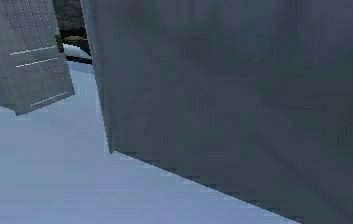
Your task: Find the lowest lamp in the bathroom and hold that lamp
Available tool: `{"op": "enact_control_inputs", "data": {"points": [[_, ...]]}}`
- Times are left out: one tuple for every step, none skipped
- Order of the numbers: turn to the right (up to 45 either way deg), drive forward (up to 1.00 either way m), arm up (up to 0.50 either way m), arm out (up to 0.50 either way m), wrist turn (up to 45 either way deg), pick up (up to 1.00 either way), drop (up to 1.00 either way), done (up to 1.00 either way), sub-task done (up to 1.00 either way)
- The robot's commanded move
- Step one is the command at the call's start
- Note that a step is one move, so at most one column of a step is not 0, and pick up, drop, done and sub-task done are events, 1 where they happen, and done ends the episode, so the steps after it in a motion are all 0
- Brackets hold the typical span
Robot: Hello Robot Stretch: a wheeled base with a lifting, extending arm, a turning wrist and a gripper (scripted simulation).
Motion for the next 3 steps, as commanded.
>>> {"op": "enact_control_inputs", "data": {"points": [[15.0, 0.0, 0.0, 0.0, 0.0, 0.0, 0.0, 0.0, 0.0], [0.0, 0.0, 0.08, 0.0, 0.0, 0.0, 0.0, 0.0, 0.0], [0.0, 0.0, 0.0, 0.44, 0.0, 0.0, 0.0, 0.0, 0.0]]}}
